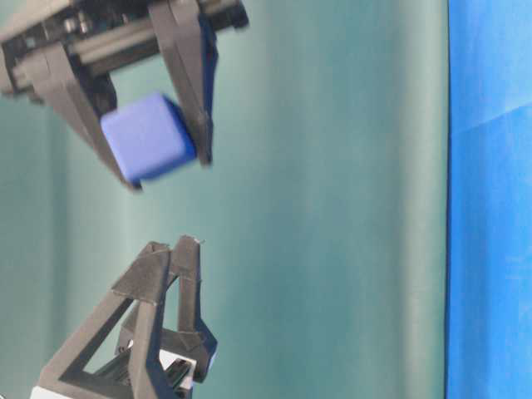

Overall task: Handover the blue block to the right arm after grasping it with the left arm, then place it in the designated position.
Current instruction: 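Pull the cube away to the right with the right gripper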

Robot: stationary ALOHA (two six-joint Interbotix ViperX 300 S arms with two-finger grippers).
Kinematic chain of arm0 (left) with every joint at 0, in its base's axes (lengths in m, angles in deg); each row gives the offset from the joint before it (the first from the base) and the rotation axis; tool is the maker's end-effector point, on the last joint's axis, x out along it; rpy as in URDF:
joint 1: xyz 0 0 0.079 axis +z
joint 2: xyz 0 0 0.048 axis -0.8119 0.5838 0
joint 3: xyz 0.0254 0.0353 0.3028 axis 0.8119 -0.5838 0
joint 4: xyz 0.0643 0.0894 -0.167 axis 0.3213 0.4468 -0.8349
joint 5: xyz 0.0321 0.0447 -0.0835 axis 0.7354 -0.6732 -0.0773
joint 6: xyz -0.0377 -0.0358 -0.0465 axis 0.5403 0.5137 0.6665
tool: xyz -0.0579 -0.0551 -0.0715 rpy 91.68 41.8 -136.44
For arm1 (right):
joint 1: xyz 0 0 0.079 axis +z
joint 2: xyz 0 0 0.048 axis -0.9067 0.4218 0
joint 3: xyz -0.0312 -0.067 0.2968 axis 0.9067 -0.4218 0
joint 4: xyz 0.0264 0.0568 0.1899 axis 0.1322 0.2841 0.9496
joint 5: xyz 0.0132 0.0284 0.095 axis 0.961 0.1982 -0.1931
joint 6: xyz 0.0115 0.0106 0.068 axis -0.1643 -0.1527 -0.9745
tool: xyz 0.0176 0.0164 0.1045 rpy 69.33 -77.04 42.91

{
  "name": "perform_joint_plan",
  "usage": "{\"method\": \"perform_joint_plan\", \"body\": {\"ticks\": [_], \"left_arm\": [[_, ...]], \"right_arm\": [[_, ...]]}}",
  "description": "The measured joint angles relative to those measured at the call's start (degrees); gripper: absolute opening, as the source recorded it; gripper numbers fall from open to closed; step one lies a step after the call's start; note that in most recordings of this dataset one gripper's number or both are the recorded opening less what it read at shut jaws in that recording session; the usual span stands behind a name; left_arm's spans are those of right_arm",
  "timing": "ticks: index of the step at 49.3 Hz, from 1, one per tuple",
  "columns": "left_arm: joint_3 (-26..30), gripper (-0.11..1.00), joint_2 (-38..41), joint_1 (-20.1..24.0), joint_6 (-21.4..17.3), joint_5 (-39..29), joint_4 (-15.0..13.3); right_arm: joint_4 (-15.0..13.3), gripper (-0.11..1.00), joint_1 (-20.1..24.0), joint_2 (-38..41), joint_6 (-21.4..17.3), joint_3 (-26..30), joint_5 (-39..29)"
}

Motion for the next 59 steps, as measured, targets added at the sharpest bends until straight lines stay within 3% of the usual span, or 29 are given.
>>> {"method": "perform_joint_plan", "body": {"ticks": [13, 30, 36, 45, 59], "left_arm": [[0.0, 0.92, 0.0, 0.0, 0.0, 0.0, 0.0], [0.0, 0.92, 0.0, 0.0, 0.1, 0.0, 0.0], [0.1, 0.92, 0.0, -0.1, 0.0, 0.0, 0.0], [0.0, 0.92, 0.0, -0.1, 0.0, 0.0, 0.0], [0.0, 0.92, 0.0, 0.0, -0.4, 0.0, 0.0]], "right_arm": [[0.1, 0.43, 1.6, -5.6, -0.4, -3.0, -4.0], [0.2, 0.43, 2.0, -5.8, -1.8, -3.1, -5.8], [1.4, 0.43, 2.0, -5.8, -3.4, -3.1, -5.8], [4.8, 0.43, 2.0, -6.1, -11.0, -3.1, -5.9], [7.6, 0.43, 2.1, -8.1, -32.1, -3.1, -6.2]]}}
